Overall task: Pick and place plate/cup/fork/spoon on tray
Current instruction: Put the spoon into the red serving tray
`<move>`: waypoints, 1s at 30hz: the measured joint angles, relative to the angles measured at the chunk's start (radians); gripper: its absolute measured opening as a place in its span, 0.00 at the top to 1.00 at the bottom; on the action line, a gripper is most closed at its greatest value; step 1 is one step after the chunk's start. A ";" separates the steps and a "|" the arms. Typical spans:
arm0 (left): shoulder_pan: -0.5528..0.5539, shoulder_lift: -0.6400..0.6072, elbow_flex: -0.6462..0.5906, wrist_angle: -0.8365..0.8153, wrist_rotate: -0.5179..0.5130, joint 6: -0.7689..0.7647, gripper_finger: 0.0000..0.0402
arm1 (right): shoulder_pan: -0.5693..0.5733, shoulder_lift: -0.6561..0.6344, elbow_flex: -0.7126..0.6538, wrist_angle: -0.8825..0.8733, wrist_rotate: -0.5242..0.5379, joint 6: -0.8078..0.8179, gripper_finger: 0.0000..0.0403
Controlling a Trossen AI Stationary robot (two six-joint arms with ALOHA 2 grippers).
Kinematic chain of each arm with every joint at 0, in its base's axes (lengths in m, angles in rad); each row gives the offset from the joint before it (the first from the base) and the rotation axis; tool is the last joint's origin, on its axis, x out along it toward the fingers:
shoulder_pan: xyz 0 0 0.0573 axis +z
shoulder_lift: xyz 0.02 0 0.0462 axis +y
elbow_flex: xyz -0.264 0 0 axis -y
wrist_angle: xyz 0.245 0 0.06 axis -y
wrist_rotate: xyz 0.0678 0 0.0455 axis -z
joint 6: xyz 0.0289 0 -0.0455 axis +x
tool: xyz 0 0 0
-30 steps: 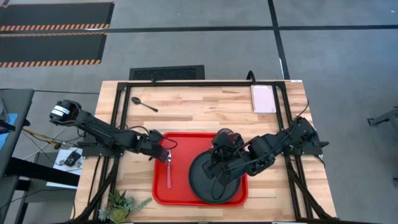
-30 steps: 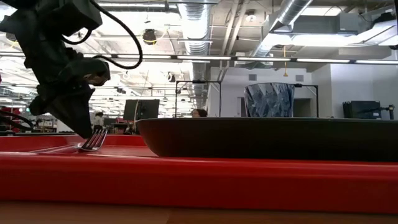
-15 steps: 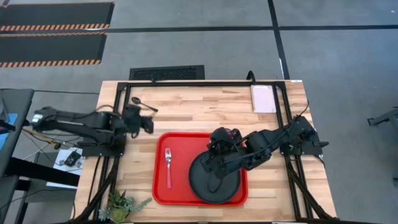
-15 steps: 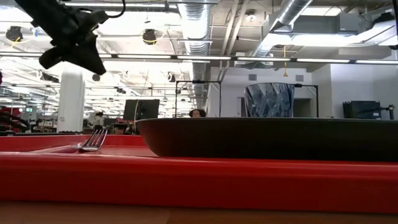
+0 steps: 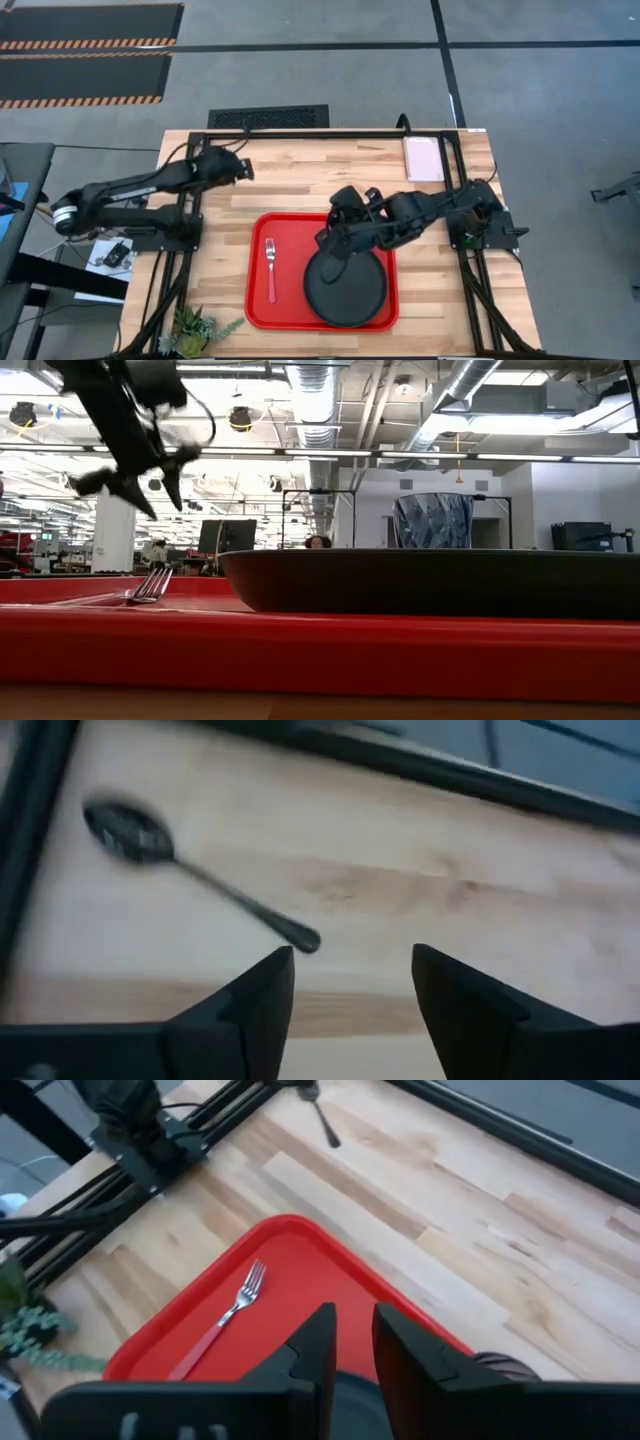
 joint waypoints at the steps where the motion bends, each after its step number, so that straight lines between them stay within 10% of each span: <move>1: 0.044 0.027 -0.010 0.029 0.040 -0.029 0.52 | -0.006 0.000 0.000 0.000 0.000 0.000 0.77; 13: 0.364 0.352 -0.040 0.326 0.333 -0.059 0.52 | -0.075 0.000 0.000 -0.012 -0.002 -0.033 0.77; 30: 0.452 0.479 -0.040 0.314 0.321 -0.298 0.52 | -0.114 0.000 0.000 -0.116 -0.002 -0.034 0.77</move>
